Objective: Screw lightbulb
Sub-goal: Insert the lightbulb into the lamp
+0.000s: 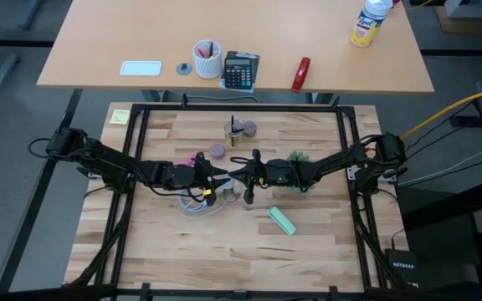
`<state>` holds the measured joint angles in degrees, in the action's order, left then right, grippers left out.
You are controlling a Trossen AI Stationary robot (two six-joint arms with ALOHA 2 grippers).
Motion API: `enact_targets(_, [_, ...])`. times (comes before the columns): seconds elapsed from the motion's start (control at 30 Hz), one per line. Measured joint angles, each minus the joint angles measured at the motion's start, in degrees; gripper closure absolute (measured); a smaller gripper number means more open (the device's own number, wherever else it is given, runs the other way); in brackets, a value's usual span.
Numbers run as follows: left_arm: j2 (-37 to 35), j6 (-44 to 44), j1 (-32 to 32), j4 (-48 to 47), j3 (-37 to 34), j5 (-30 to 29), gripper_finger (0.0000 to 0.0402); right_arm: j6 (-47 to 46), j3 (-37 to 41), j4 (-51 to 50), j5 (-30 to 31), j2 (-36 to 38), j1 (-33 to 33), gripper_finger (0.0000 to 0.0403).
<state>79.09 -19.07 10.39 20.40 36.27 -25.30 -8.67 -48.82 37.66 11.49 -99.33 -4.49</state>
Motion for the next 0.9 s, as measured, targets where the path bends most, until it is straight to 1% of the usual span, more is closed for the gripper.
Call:
enact_targets(0.23, [0.0,0.0,0.0,0.0,0.0,0.02,0.0274,0.0,0.02,5.1,-1.16,0.0,0.0,0.0388])
enact_targets(0.3, [0.0,0.0,0.0,0.0,0.01,0.02,0.0274,0.04,0.02,5.15,-2.03,0.0,0.0,0.0388])
enact_targets(0.4, [0.0,0.0,0.0,0.0,0.0,0.02,0.0274,0.04,0.02,4.15,-2.05,-0.03,0.0,0.0388])
enact_targets(0.73, [0.0,0.02,0.02,-0.08,0.0,0.02,0.0274,0.0,-0.02,5.48,-2.05,-1.75,0.0,0.0388])
enact_targets(0.9, [0.0,0.0,0.0,0.0,0.02,0.02,0.0274,0.0,-0.04,3.34,-2.08,-1.8,0.0,0.0388])
